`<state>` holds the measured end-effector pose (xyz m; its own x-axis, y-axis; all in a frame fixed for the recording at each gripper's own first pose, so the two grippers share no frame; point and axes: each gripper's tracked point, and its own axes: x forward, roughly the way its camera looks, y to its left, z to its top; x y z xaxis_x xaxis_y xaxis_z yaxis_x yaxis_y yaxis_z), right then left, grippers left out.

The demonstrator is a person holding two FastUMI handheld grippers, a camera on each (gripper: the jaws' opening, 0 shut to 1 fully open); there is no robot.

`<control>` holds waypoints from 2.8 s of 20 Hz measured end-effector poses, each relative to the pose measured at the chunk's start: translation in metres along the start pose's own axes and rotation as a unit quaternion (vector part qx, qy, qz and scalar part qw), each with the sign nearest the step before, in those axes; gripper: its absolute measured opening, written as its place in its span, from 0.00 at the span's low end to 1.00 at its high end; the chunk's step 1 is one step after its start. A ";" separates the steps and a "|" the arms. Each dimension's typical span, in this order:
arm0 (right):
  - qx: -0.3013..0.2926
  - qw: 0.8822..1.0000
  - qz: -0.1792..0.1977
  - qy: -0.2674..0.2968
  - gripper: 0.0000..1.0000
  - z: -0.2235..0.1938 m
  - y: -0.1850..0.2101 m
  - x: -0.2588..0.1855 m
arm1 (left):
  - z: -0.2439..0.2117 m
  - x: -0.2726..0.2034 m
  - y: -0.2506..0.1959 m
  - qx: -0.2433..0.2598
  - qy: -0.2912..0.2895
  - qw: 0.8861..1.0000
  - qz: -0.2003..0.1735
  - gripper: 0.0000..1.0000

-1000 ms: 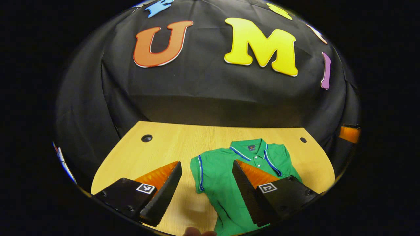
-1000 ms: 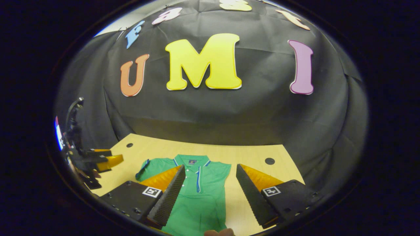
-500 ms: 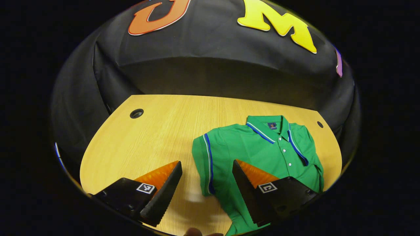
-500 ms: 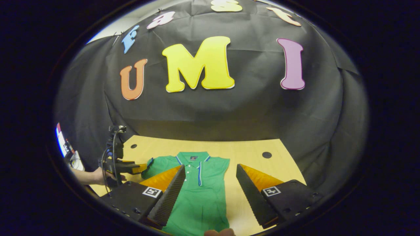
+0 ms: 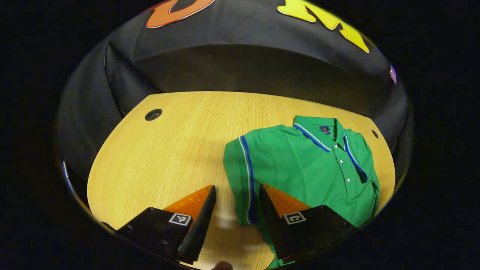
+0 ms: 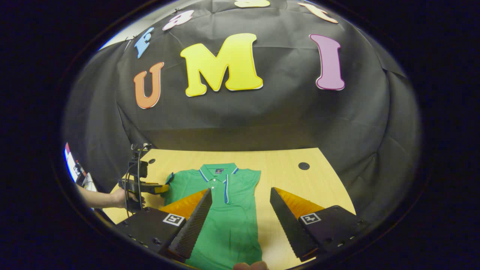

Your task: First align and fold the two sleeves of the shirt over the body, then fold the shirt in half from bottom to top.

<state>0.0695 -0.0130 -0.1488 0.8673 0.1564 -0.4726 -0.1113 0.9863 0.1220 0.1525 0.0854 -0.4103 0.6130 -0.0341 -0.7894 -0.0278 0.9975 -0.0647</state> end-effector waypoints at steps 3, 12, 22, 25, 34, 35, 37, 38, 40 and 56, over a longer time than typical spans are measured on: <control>0.004 1.000 0.004 0.001 0.96 -0.005 0.003 0.002 | -0.007 0.003 0.000 -0.012 0.010 1.000 -0.002 0.57; 0.008 1.000 -0.002 0.006 0.96 -0.019 0.002 0.005 | 0.000 -0.001 -0.002 -0.018 0.015 1.000 -0.018 0.04; 0.035 0.999 0.002 -0.006 0.96 -0.023 -0.002 -0.005 | 0.055 -0.041 -0.051 -0.046 -0.019 0.997 -0.062 0.03; 0.047 0.999 -0.005 -0.012 0.96 -0.024 -0.010 -0.012 | 0.060 -0.045 -0.078 -0.033 -0.013 0.997 -0.072 0.03; 0.071 0.996 -0.049 -0.016 0.96 -0.039 -0.045 -0.044 | 0.063 -0.033 -0.176 -0.007 -0.001 0.993 -0.116 0.07; 0.073 0.996 -0.053 -0.016 0.96 -0.038 -0.049 -0.046 | 0.064 -0.032 -0.183 -0.013 -0.004 0.992 -0.124 0.09; 0.076 0.995 -0.058 -0.017 0.92 -0.038 -0.054 -0.047 | 0.066 -0.036 -0.194 -0.021 -0.010 0.990 -0.138 0.32; 0.074 0.995 -0.060 -0.016 0.92 -0.039 -0.055 -0.048 | 0.068 -0.038 -0.194 -0.019 -0.014 0.990 -0.138 0.53; 0.068 0.996 -0.061 -0.016 0.96 -0.038 -0.054 -0.047 | 0.070 -0.047 -0.189 -0.017 -0.021 0.991 -0.130 0.96; -0.036 0.998 0.028 0.052 0.96 -0.085 -0.011 -0.061 | -0.015 -0.218 -0.083 0.034 -0.079 0.992 -0.092 1.00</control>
<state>-0.0231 -0.0293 -0.1961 0.8040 0.2119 -0.5556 -0.1955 0.9766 0.0896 0.0095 0.0096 -0.2419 0.7197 -0.2108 -0.6615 0.1457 0.9774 -0.1530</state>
